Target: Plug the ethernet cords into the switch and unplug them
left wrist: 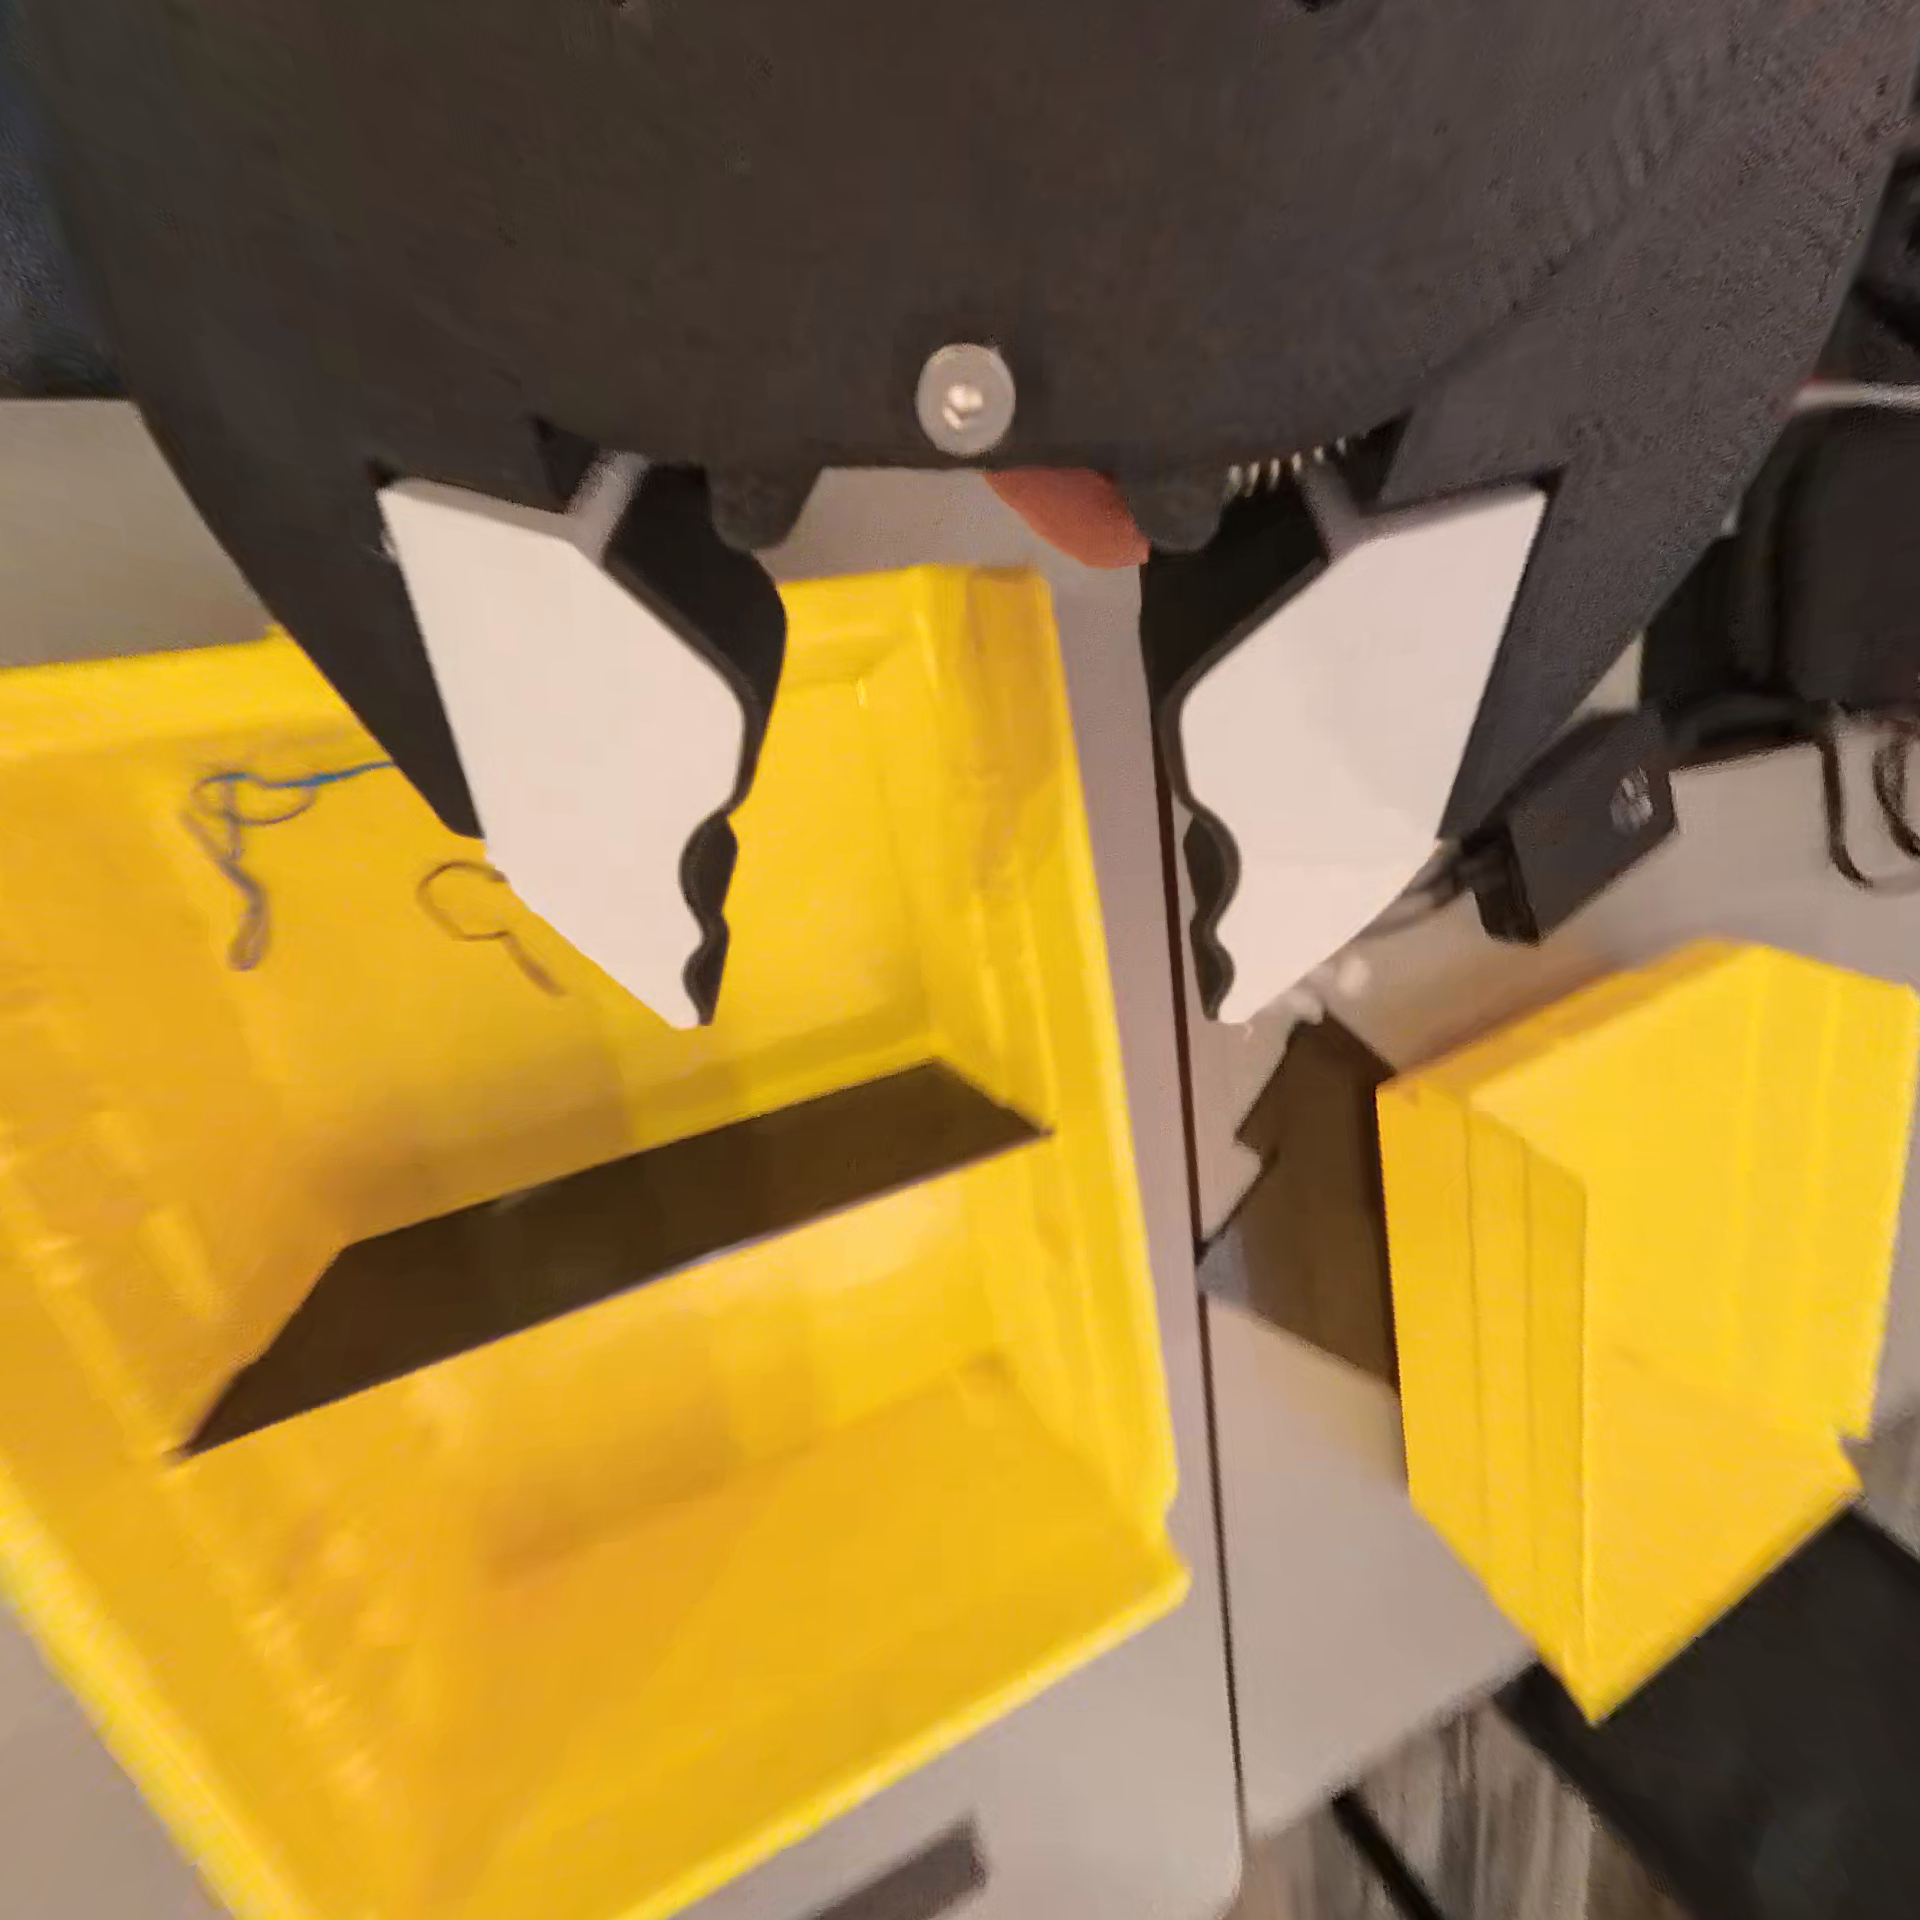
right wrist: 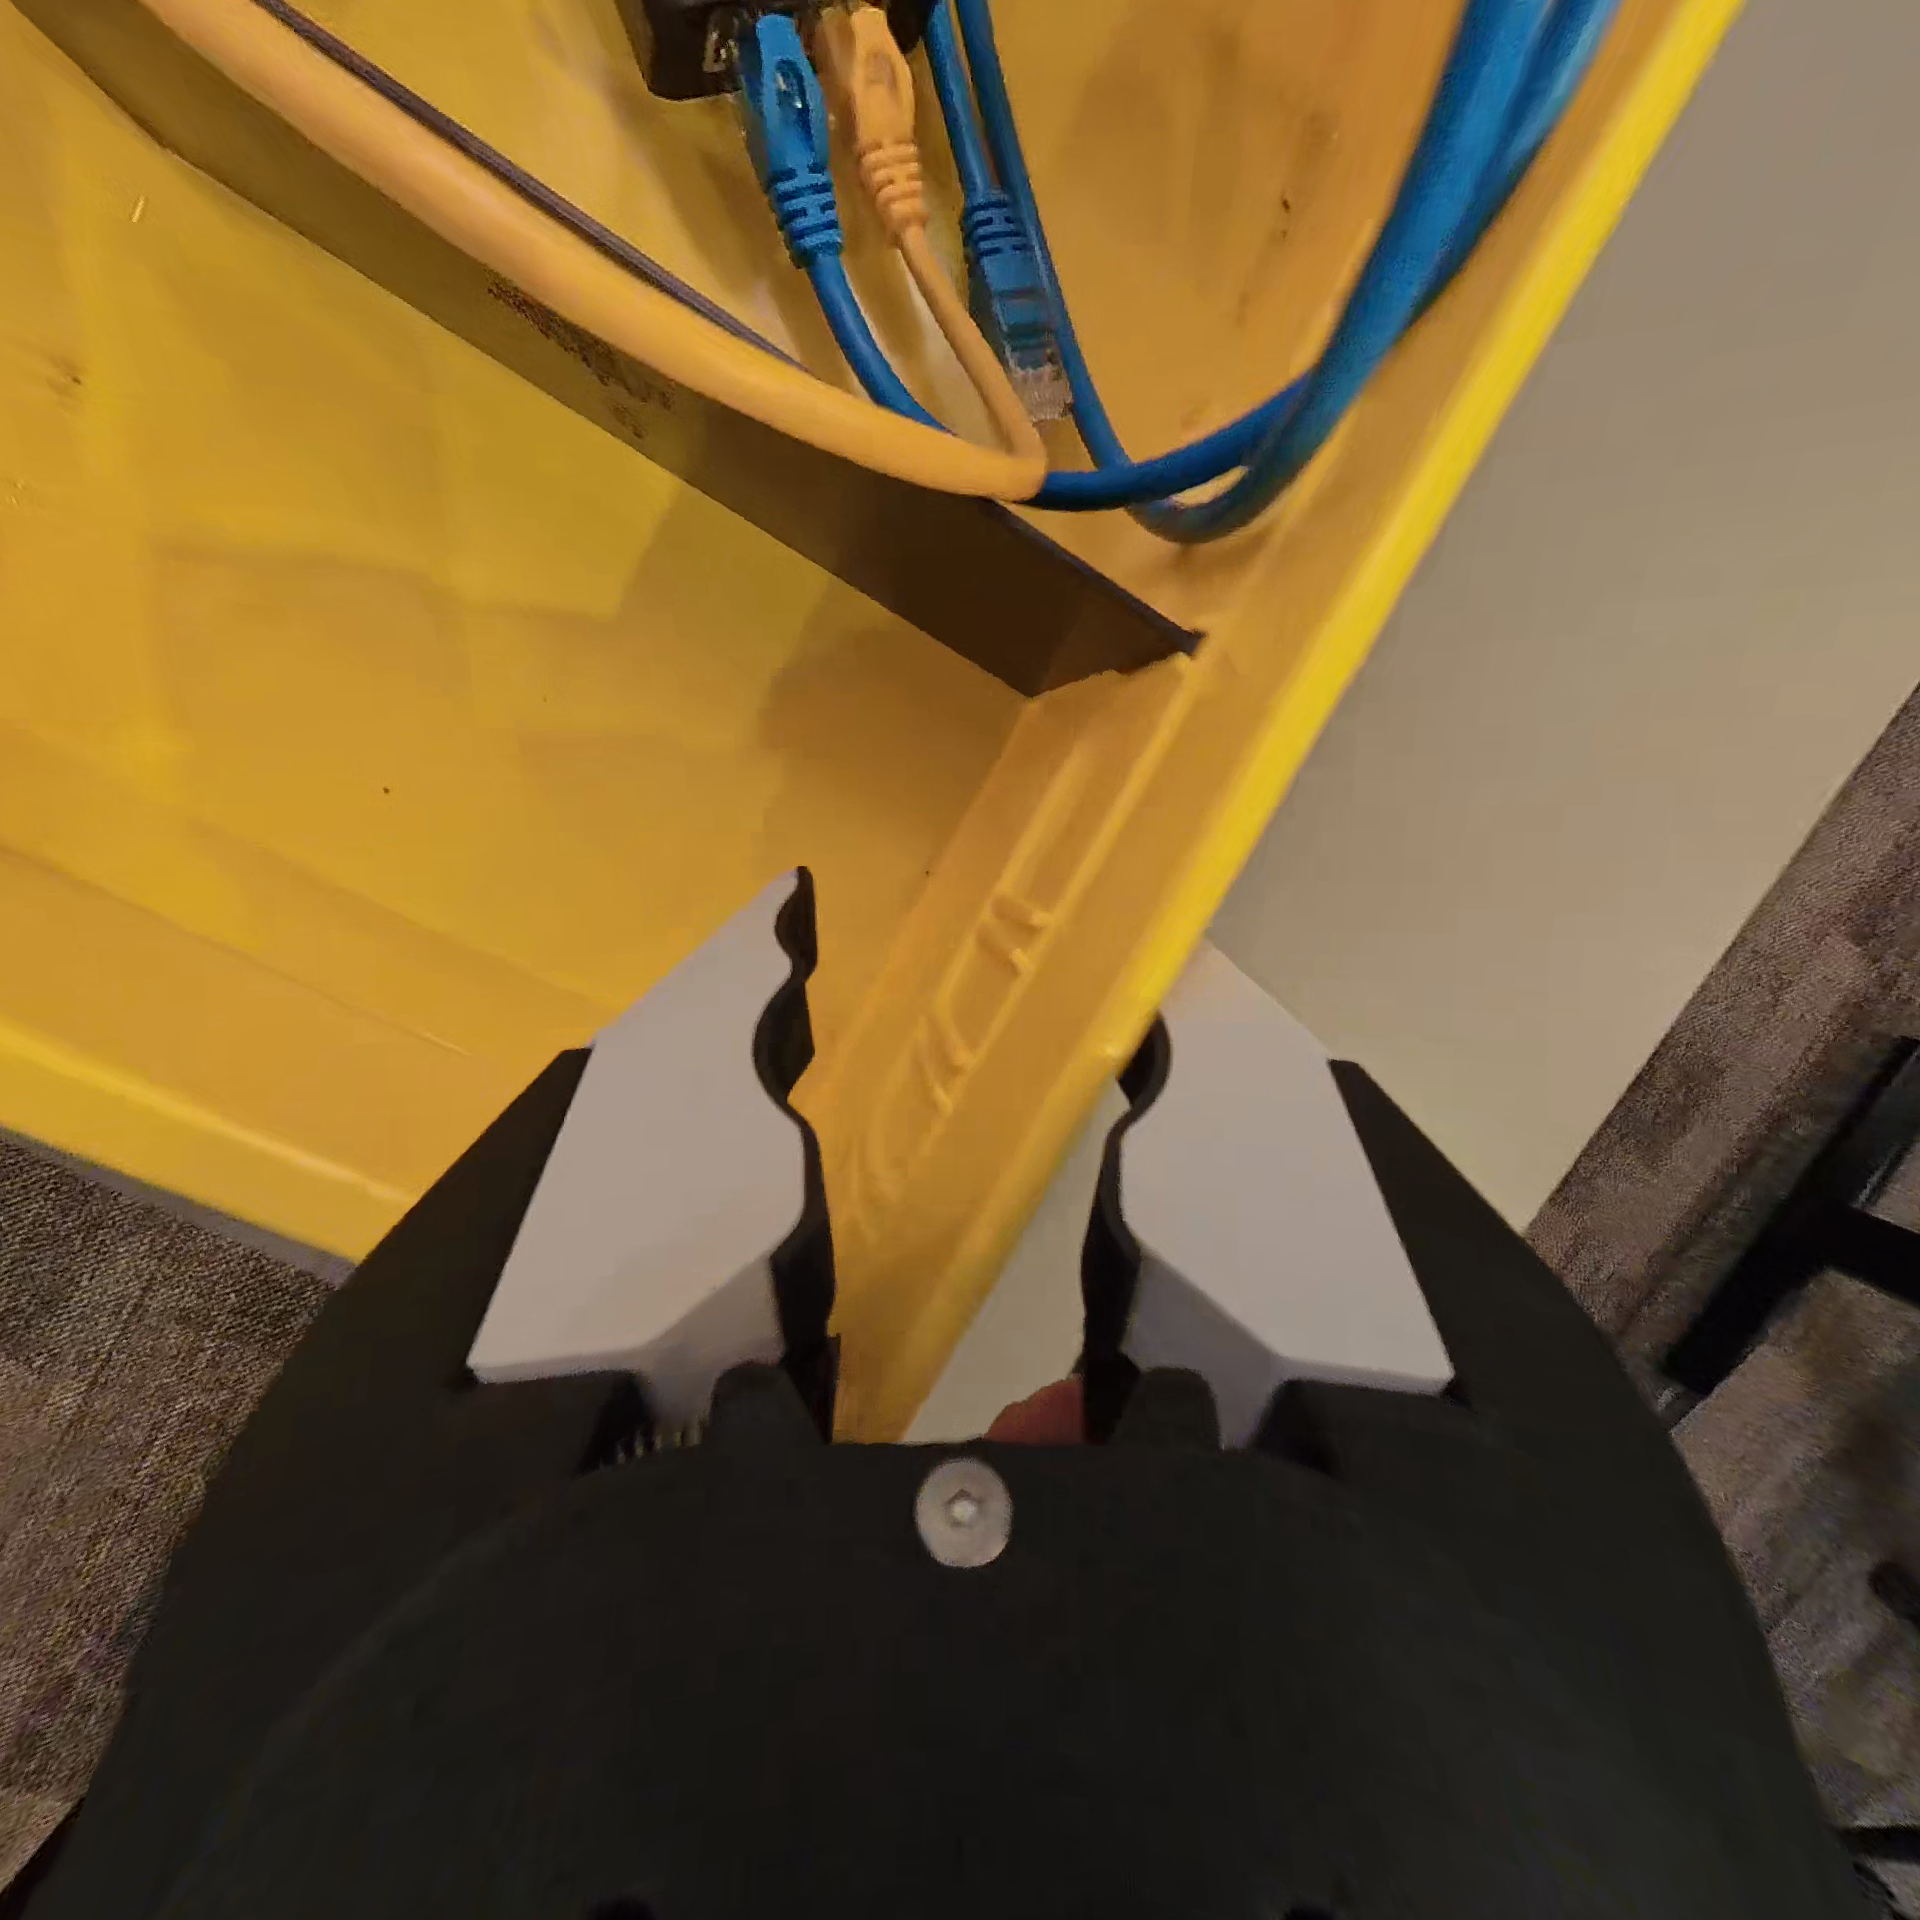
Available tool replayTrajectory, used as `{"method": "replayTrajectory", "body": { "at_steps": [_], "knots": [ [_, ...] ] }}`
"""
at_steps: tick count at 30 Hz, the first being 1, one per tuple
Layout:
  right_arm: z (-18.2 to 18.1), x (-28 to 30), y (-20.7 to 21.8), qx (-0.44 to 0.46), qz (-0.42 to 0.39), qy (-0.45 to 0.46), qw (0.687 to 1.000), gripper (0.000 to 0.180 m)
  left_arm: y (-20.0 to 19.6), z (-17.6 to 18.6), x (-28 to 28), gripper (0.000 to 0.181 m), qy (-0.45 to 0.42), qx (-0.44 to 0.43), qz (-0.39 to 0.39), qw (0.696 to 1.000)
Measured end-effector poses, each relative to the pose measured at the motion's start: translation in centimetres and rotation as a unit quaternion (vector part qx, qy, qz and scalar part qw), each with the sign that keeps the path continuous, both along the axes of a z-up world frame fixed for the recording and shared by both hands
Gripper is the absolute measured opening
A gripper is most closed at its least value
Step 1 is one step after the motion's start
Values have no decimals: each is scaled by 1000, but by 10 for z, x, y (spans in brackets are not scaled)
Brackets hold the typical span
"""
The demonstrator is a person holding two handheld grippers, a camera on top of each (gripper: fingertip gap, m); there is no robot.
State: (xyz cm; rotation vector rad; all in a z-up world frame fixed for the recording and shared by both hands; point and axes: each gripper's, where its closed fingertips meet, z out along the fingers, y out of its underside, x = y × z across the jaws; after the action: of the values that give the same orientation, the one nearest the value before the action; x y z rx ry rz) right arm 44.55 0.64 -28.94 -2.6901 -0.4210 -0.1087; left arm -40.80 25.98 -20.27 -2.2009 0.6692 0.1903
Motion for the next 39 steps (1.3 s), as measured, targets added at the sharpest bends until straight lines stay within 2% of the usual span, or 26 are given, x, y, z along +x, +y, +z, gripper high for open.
{"method": "replayTrajectory", "body": {
  "at_steps": [2,5,7,9,13,17,20,26,32,39],
  "knots": [
    [-3,0,5,10,-8,-13,1000,42,0,-18,-27,89,-5,-27,27,999],
    [-1,-5,12,32,-34,17,999,27,-3,-46,-44,91,-32,-66,44,996],
    [-1,-11,16,42,-44,39,997,25,-4,-63,-44,88,-56,-89,44,993],
    [-1,-14,20,51,-58,37,996,21,-3,-75,-42,73,-62,-100,33,993],
    [-1,-31,26,58,-58,46,996,24,6,-78,-28,6,-112,-91,10,989],
    [0,-63,41,81,-53,83,992,33,11,-75,-21,4,-179,-83,22,980],
    [1,-95,56,98,-40,108,989,42,11,-66,-21,4,-198,-64,23,978],
    [5,-169,89,125,3,113,986,47,2,-36,-17,4,-236,-24,24,971],
    [9,-279,127,162,38,185,968,73,-5,16,-36,4,-280,49,49,958],
    [14,-409,172,202,78,250,944,106,-33,88,-55,3,-300,131,45,944]
  ]
}}
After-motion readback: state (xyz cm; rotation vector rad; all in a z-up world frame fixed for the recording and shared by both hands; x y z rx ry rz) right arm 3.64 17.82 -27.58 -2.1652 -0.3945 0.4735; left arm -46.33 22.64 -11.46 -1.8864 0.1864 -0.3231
